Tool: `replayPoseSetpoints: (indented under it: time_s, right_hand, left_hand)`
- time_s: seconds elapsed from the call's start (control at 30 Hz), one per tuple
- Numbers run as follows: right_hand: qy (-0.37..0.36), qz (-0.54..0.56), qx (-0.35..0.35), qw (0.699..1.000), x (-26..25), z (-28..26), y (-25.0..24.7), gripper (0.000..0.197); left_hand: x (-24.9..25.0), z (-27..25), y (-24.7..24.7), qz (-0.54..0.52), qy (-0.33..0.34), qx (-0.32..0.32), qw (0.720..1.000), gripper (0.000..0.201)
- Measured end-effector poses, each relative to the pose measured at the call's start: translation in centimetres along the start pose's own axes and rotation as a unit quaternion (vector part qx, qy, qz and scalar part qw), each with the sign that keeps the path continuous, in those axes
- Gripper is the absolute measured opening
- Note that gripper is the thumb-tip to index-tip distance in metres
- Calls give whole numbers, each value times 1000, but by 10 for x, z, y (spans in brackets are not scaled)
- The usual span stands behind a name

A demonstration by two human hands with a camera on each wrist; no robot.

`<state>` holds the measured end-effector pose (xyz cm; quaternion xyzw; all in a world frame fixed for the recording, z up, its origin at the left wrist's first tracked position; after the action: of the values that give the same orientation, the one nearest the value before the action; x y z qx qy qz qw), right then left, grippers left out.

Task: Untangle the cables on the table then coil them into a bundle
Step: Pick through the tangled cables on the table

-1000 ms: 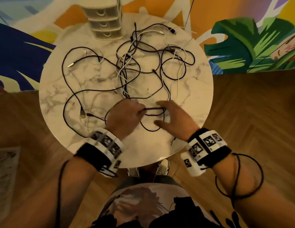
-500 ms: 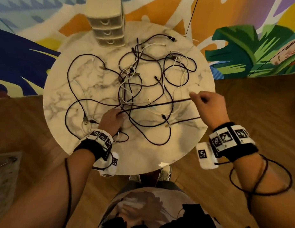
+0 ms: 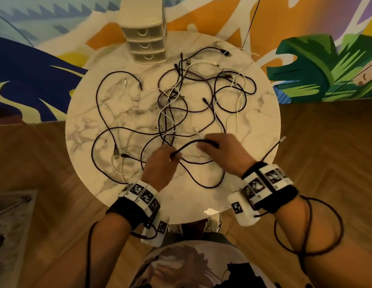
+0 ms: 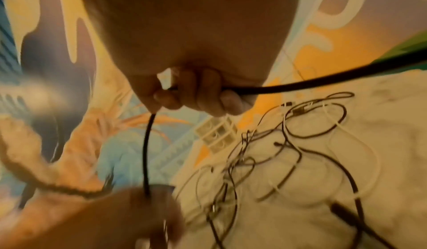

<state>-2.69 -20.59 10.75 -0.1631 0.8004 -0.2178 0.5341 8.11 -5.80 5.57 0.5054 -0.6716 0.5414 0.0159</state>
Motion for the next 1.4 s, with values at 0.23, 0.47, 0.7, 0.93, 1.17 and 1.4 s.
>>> replayPoseSetpoints:
  time_s: [0.23, 0.47, 0.7, 0.93, 1.17, 1.4]
  right_hand:
    - [74, 35, 266, 960, 52, -20, -60, 52]
    - [81, -100, -45, 991, 28, 11, 24, 32]
    - [-14, 13, 1, 1000, -9, 16, 11, 50]
    - [49, 72, 167, 982, 57, -14, -33, 58]
    - [295, -12, 128, 947, 178, -87, 26, 62]
    - [407, -155, -87, 896, 221, -127, 37, 55]
  left_hand:
    - [-52, 7, -9, -86, -91, 15, 992, 25]
    - [-24, 0, -16, 37, -69, -14, 997, 32]
    - [-40, -7, -32, -86, -20, -65, 994, 39]
    - [27, -17, -67, -226, 62, -78, 969, 18]
    - [174, -32, -66, -180, 280, -137, 933, 11]
    - [244, -32, -39, -259, 350, -275, 857, 9]
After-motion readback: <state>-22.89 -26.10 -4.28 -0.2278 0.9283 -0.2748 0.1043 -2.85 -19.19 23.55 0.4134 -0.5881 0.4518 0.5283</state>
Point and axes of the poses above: each hand's wrist, its own z-axis towards the middle knuckle, its own y-axis out of the palm, x = y × z, the point moved 2 cm from there along z, towards the middle knuckle, and after that the axes turned 14 degrees about -x, right-handed, at the moved point
